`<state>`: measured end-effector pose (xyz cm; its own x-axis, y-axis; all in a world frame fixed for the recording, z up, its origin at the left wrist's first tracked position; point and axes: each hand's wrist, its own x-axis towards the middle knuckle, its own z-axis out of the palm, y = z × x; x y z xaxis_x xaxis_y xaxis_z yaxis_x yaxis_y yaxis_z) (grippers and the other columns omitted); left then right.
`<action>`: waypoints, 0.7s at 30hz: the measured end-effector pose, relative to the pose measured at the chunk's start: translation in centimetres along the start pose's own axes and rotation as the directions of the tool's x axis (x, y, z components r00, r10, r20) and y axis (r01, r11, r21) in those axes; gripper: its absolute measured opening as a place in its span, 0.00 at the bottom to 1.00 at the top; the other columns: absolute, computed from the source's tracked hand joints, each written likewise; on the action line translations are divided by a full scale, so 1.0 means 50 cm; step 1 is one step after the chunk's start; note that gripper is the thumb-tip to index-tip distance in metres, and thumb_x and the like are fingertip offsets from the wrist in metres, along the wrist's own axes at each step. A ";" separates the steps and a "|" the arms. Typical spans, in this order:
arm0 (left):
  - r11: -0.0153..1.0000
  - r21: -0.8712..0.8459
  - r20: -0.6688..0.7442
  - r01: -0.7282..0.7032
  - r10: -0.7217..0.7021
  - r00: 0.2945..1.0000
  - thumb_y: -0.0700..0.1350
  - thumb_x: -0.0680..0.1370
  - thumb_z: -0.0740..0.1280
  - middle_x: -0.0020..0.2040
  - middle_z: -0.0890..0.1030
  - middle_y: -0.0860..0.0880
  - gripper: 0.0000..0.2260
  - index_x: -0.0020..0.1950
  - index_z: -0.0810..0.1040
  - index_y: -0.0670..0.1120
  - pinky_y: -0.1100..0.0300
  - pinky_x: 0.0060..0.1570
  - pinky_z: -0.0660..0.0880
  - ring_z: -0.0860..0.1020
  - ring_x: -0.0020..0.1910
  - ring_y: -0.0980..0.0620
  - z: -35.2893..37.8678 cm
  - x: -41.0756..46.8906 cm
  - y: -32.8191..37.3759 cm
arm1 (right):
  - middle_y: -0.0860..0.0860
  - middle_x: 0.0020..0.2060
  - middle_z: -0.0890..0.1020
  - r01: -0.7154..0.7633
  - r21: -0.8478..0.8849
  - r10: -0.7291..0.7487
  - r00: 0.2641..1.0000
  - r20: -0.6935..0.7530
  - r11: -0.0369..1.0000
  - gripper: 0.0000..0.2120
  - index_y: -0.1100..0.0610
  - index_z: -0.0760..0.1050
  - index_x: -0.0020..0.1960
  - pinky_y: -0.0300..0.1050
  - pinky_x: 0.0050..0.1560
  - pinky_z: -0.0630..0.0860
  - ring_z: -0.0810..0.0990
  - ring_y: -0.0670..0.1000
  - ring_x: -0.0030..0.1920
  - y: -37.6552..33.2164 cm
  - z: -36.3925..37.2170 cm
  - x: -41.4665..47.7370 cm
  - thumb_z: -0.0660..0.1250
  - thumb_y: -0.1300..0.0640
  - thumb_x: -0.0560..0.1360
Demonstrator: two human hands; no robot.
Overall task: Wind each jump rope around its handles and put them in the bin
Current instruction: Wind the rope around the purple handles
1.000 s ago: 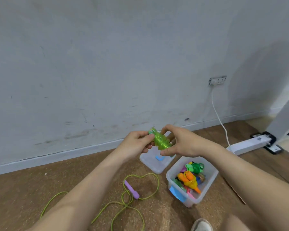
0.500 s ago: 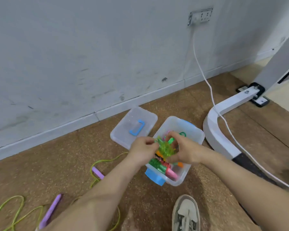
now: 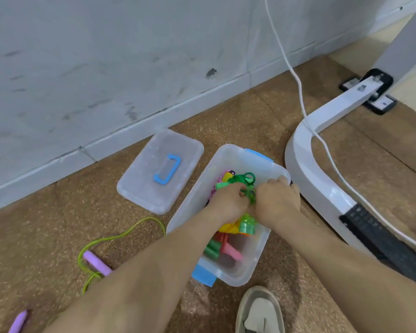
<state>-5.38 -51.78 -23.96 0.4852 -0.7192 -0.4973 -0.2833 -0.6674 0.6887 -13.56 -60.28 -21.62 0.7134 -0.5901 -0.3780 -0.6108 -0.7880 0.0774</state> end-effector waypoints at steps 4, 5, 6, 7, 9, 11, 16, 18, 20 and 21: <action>0.983 0.181 0.121 -0.026 0.004 0.993 0.42 0.76 0.56 0.54 0.79 0.44 0.10 0.52 0.75 0.45 0.49 0.56 0.73 0.76 0.54 0.44 0.014 0.043 0.001 | 0.51 0.51 0.76 -0.008 -0.101 0.008 1.000 0.000 0.995 0.09 0.48 0.78 0.51 0.55 0.56 0.62 0.66 0.55 0.60 0.002 0.029 0.041 0.61 0.50 0.74; 0.977 0.208 0.136 -0.046 0.018 0.991 0.42 0.76 0.56 0.55 0.79 0.44 0.11 0.53 0.75 0.44 0.48 0.57 0.73 0.76 0.55 0.44 0.014 0.049 0.006 | 0.50 0.51 0.76 -0.011 -0.124 0.009 1.000 -0.010 0.992 0.09 0.47 0.78 0.51 0.55 0.55 0.61 0.66 0.55 0.59 0.005 0.031 0.048 0.60 0.51 0.74; 0.971 0.229 0.146 -0.065 0.032 0.989 0.41 0.76 0.57 0.53 0.79 0.44 0.09 0.52 0.74 0.45 0.49 0.56 0.73 0.76 0.54 0.43 0.015 0.054 0.007 | 0.51 0.52 0.76 -0.012 -0.150 0.011 1.000 -0.009 0.989 0.10 0.47 0.78 0.51 0.55 0.55 0.61 0.66 0.55 0.59 0.008 0.034 0.055 0.59 0.51 0.75; 0.966 0.245 0.141 -0.080 0.046 0.989 0.42 0.76 0.57 0.51 0.79 0.46 0.07 0.49 0.74 0.46 0.49 0.54 0.73 0.76 0.53 0.43 0.015 0.054 0.008 | 0.51 0.54 0.76 -0.016 -0.176 0.016 1.000 -0.002 0.984 0.12 0.47 0.78 0.53 0.55 0.56 0.60 0.65 0.56 0.60 0.010 0.035 0.060 0.58 0.52 0.75; 0.962 0.256 0.092 -0.090 0.069 0.993 0.44 0.74 0.57 0.46 0.78 0.49 0.05 0.44 0.72 0.49 0.48 0.53 0.73 0.76 0.51 0.44 0.015 0.043 -0.003 | 0.53 0.58 0.74 -0.020 -0.209 0.027 0.999 0.029 0.978 0.15 0.47 0.77 0.57 0.56 0.59 0.58 0.63 0.57 0.62 0.007 0.038 0.067 0.55 0.48 0.77; 0.966 0.235 0.011 -0.112 0.112 0.994 0.44 0.71 0.60 0.47 0.80 0.51 0.08 0.47 0.76 0.50 0.47 0.53 0.74 0.76 0.50 0.45 0.010 0.020 -0.018 | 0.55 0.60 0.71 -0.039 -0.200 0.053 0.997 0.063 0.979 0.20 0.48 0.77 0.58 0.57 0.60 0.57 0.62 0.57 0.62 0.002 0.040 0.066 0.53 0.40 0.77; 0.891 0.416 -0.040 -0.183 0.219 0.975 0.47 0.71 0.67 0.61 0.75 0.46 0.21 0.64 0.76 0.47 0.50 0.57 0.70 0.71 0.61 0.43 -0.008 -0.039 -0.064 | 0.53 0.51 0.77 0.034 -0.116 -0.039 0.998 -0.041 0.993 0.07 0.52 0.74 0.45 0.56 0.56 0.60 0.69 0.56 0.55 -0.018 0.035 0.050 0.61 0.50 0.75; 0.862 0.470 -0.007 -0.189 0.218 0.976 0.48 0.71 0.63 0.59 0.74 0.46 0.19 0.61 0.77 0.48 0.49 0.54 0.71 0.71 0.59 0.43 -0.004 -0.059 -0.088 | 0.51 0.41 0.77 0.074 -0.055 -0.070 0.995 0.073 0.996 0.08 0.54 0.68 0.36 0.55 0.54 0.60 0.73 0.55 0.48 -0.037 0.042 0.036 0.62 0.56 0.74; 0.850 0.489 -0.005 -0.194 0.225 0.974 0.43 0.70 0.64 0.64 0.70 0.46 0.22 0.65 0.73 0.50 0.48 0.55 0.71 0.69 0.61 0.42 0.000 -0.086 -0.108 | 0.51 0.43 0.77 0.073 -0.034 -0.069 0.992 0.110 0.997 0.08 0.54 0.66 0.36 0.54 0.55 0.62 0.75 0.57 0.51 -0.049 0.049 0.028 0.61 0.59 0.73; 0.853 0.483 -0.015 -0.195 0.231 0.973 0.41 0.71 0.64 0.68 0.67 0.46 0.24 0.68 0.71 0.50 0.47 0.58 0.70 0.66 0.64 0.42 0.002 -0.103 -0.115 | 0.52 0.45 0.78 0.045 -0.009 -0.045 0.996 0.083 0.999 0.09 0.54 0.65 0.36 0.53 0.55 0.63 0.75 0.57 0.51 -0.052 0.048 0.025 0.61 0.59 0.73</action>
<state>-6.32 -44.24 -25.41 0.4188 -0.8511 -0.3166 -0.7364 -0.5223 0.4299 -11.92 -58.54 -24.51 0.7090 -0.5378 -0.4561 -0.5746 -0.8156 0.0684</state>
